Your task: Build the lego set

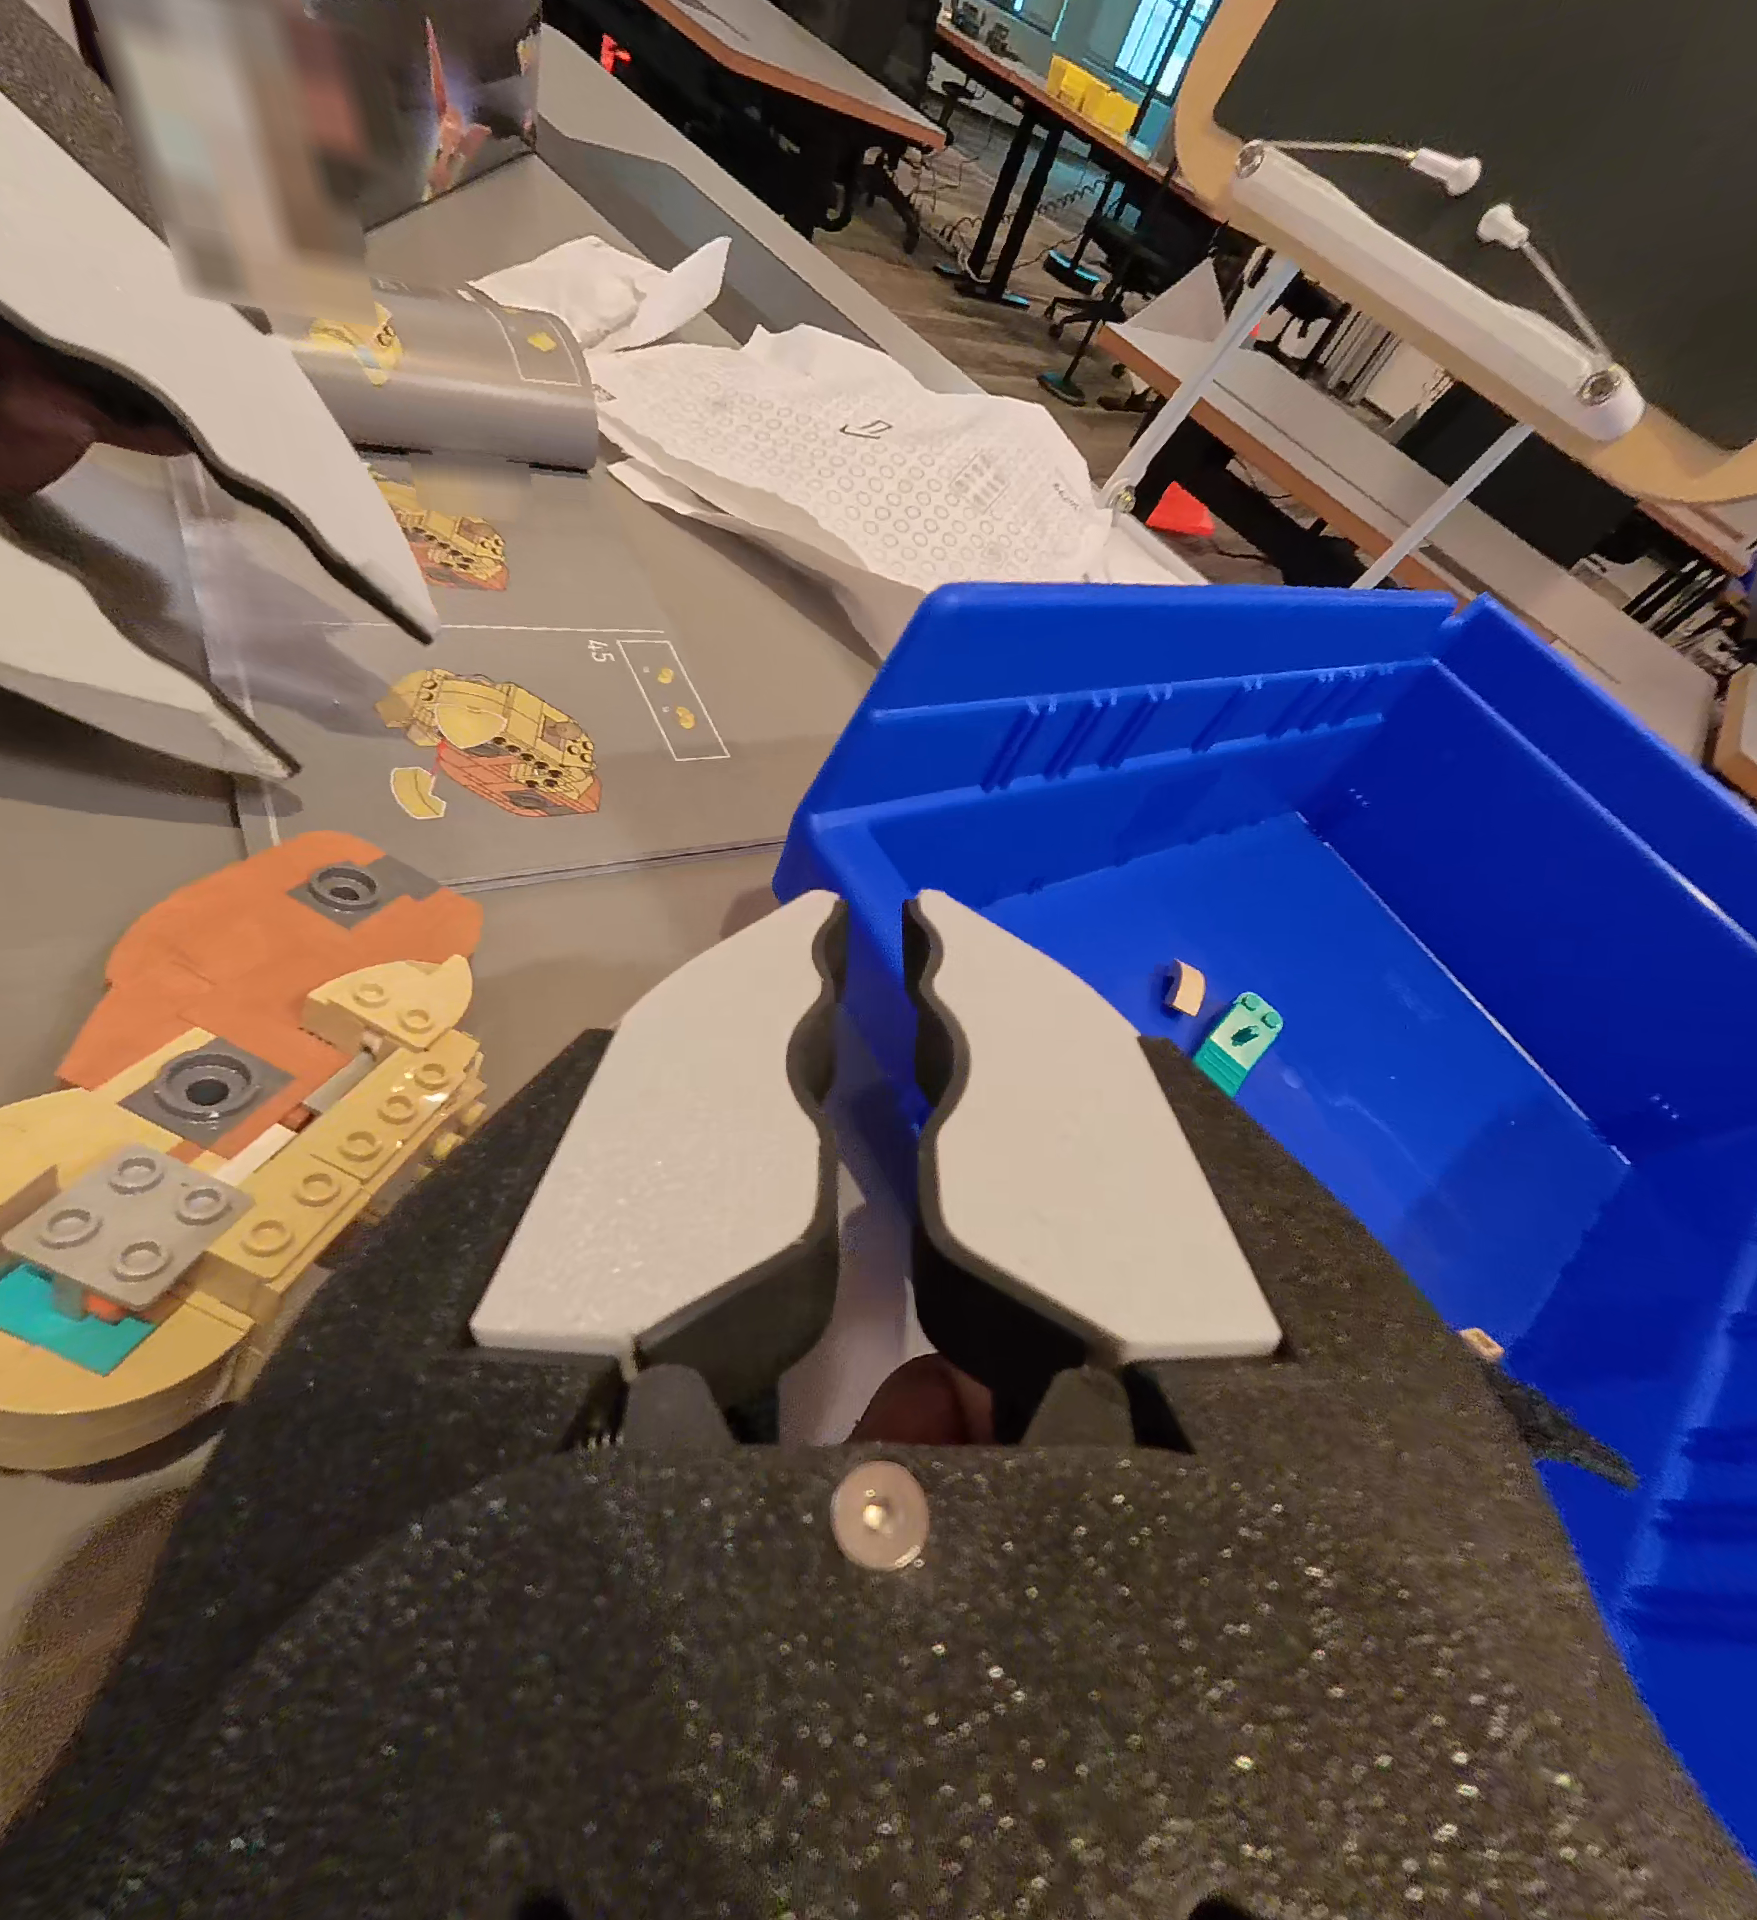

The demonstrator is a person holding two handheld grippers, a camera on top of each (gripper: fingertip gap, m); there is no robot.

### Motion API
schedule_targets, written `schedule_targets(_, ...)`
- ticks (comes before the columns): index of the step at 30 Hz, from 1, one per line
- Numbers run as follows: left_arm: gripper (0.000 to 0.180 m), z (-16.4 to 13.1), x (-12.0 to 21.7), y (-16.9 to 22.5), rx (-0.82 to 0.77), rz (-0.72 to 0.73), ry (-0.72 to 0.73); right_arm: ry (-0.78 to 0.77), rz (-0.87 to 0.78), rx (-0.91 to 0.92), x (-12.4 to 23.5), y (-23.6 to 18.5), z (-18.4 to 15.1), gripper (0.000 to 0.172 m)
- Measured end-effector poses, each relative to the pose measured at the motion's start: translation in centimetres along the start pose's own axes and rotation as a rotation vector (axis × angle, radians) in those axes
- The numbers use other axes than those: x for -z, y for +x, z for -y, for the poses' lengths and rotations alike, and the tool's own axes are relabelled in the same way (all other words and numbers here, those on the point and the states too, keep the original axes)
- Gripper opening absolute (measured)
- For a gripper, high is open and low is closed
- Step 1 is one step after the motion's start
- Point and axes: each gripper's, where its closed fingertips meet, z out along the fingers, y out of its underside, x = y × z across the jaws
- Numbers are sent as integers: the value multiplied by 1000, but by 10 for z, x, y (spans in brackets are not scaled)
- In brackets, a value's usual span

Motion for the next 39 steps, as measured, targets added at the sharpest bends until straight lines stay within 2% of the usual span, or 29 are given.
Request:
schedule_targets(9,36,21,-17,18,-184,62,-38,33,-66,26,6,10,7,9)
schedule_targets(14,37,37,-25,32,-236,61,-27,48,-100,21,9,19,9,9)
schedule_targets(18,36,26,-15,24,-124,34,-26,46,-98,8,8,20,7,9)
schedule_targets(23,35,7,-1,29,134,-147,2,29,-74,24,3,11,3,9)
schedule_targets(26,34,-3,1,22,135,-137,-21,16,-58,23,0,7,-1,9)
schedule_targets(36,33,-5,-2,21,167,-167,-53,22,-43,22,-1,1,1,9)
schedule_targets(39,33,-7,-3,21,109,-163,-103,23,-35,37,-2,-3,2,9)
